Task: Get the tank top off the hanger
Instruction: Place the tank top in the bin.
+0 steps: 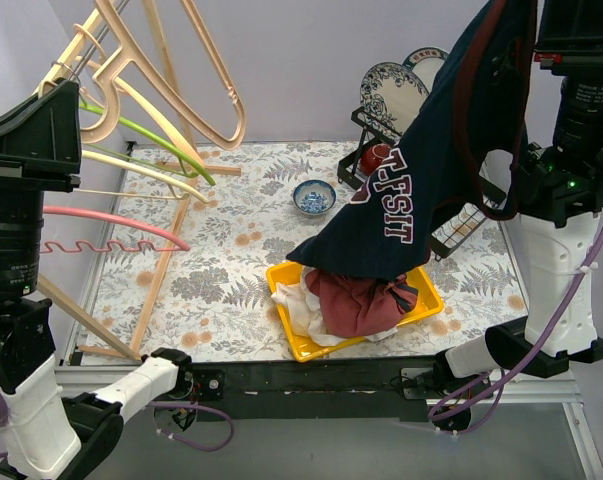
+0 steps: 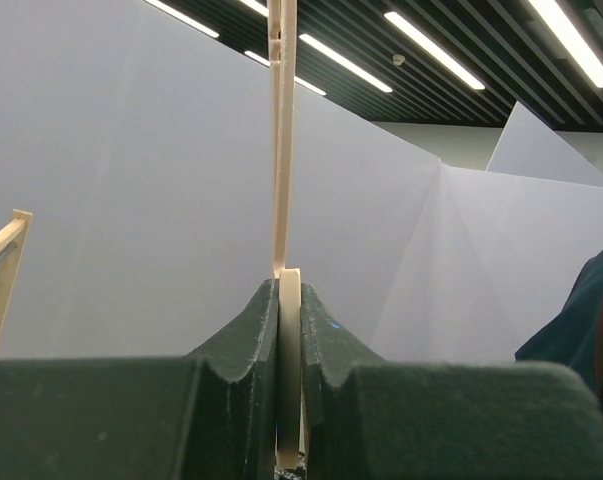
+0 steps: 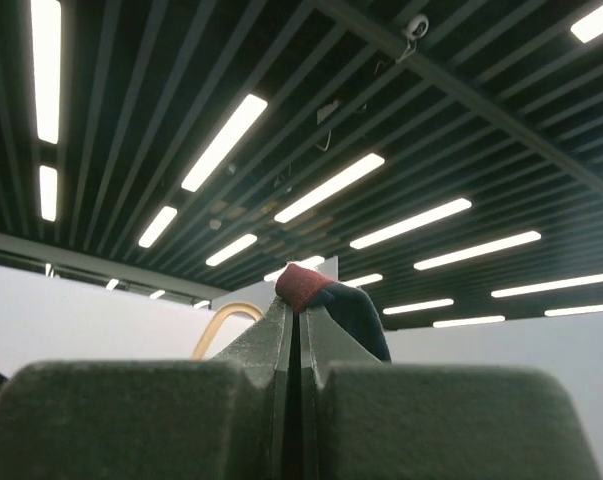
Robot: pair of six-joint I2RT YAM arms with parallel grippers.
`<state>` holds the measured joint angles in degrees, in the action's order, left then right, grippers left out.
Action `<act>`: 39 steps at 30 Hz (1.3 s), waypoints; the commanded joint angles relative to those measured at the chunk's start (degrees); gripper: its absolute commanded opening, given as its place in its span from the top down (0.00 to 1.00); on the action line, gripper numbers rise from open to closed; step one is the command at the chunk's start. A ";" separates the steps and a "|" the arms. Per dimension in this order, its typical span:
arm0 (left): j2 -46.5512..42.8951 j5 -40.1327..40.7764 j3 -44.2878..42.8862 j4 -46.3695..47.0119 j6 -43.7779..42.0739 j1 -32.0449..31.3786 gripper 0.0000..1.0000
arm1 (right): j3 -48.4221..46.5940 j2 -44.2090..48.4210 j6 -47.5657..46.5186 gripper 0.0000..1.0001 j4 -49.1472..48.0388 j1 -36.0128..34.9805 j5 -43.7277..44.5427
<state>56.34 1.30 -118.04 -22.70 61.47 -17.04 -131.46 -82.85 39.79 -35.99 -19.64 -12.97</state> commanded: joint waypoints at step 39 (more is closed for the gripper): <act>0.53 -3.76 4.83 3.54 1.63 0.07 1.00 | 33.83 8.46 -13.51 0.99 28.15 -0.31 -15.76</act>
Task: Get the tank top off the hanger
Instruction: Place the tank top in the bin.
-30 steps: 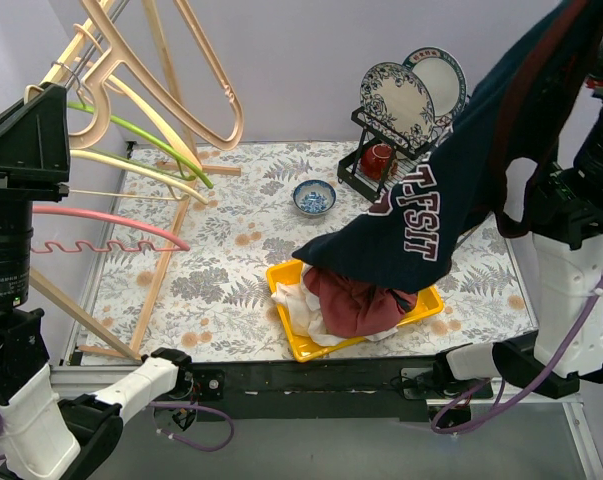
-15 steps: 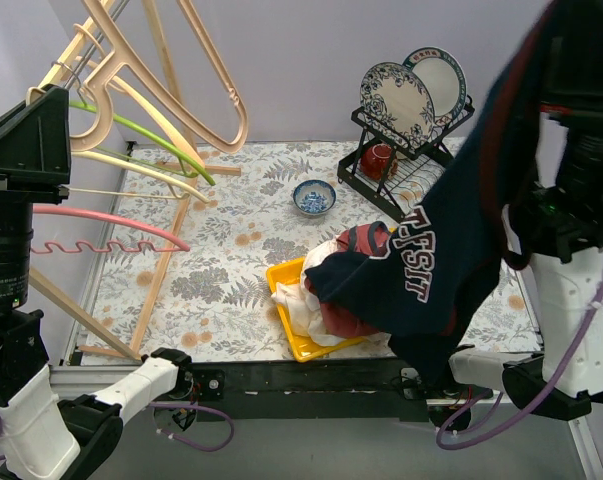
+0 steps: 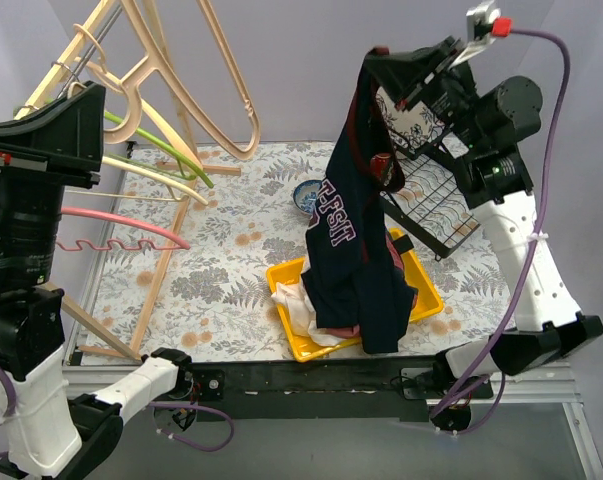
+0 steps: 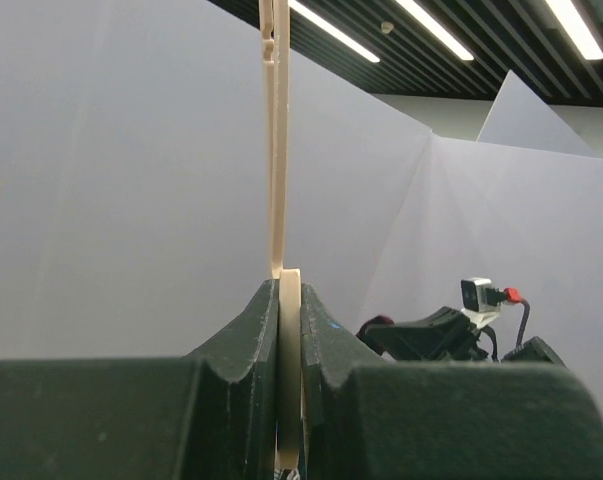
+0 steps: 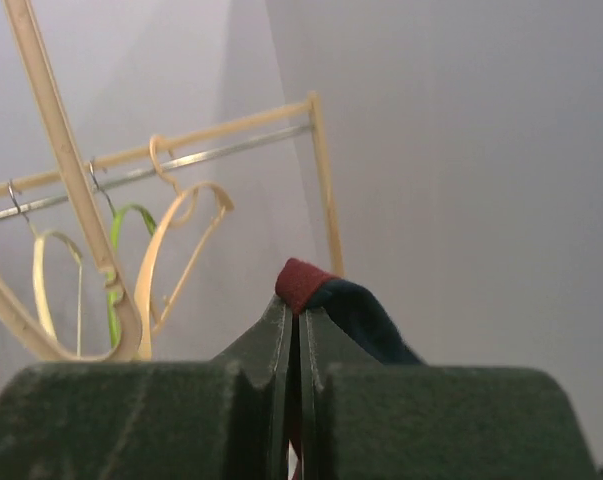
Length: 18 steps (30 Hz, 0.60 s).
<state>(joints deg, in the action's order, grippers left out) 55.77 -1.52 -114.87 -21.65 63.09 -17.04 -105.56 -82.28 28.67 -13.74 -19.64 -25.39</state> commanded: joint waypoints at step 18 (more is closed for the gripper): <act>1.19 -1.82 4.92 2.14 -1.83 0.07 1.00 | 41.93 39.22 -7.31 0.99 42.28 -0.58 -15.02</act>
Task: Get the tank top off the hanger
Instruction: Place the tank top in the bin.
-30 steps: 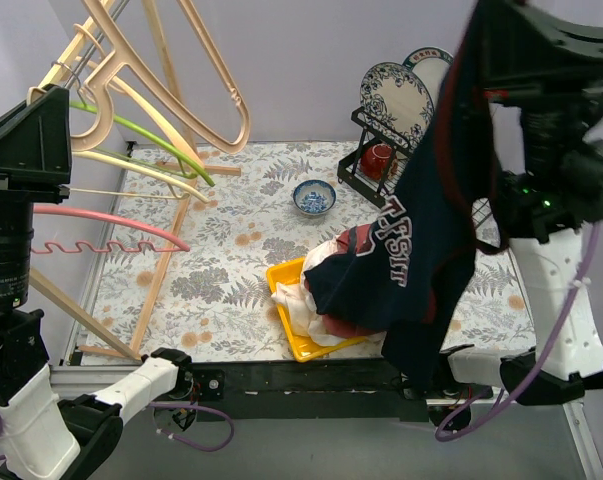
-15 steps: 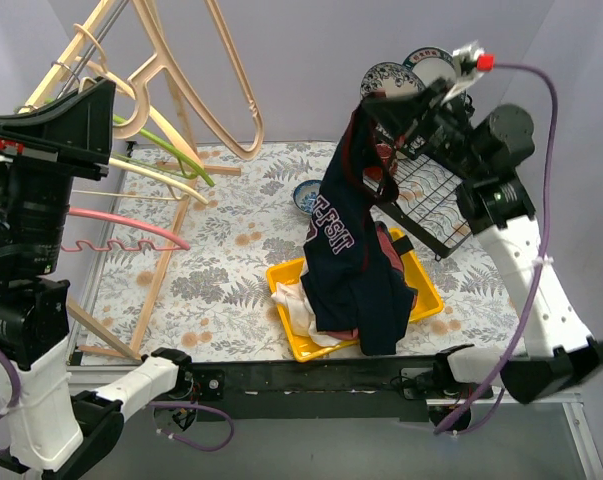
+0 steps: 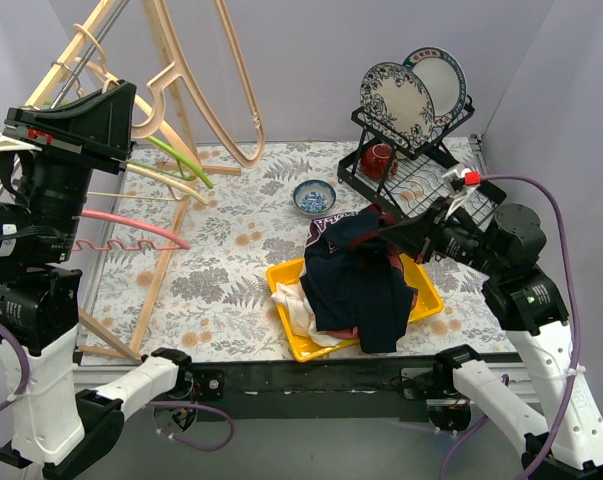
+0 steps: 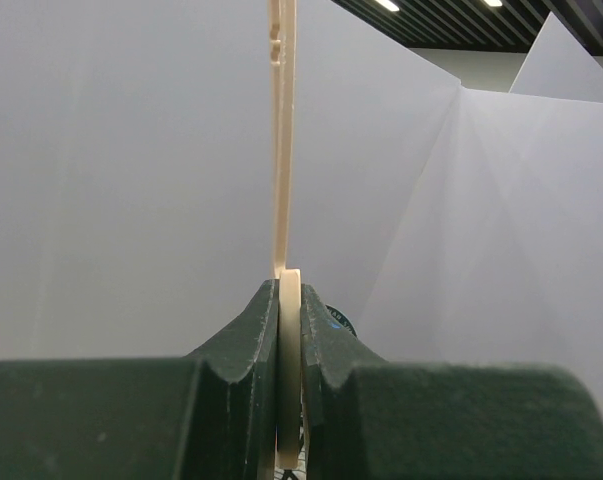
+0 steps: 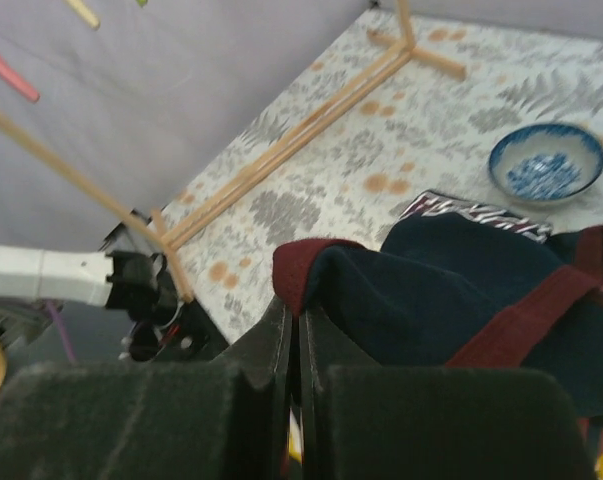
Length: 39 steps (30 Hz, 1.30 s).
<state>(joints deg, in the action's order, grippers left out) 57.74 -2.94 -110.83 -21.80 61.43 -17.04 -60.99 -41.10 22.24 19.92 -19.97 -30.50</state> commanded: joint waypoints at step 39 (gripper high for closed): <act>1.33 -3.91 -5.28 -2.54 -0.96 0.07 1.00 | -14.32 -15.05 -5.27 0.14 40.28 -10.53 17.14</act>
<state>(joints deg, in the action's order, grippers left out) 58.57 -6.20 -114.06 -23.44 61.91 -17.04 -69.78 -53.84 19.97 54.76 -30.37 -17.21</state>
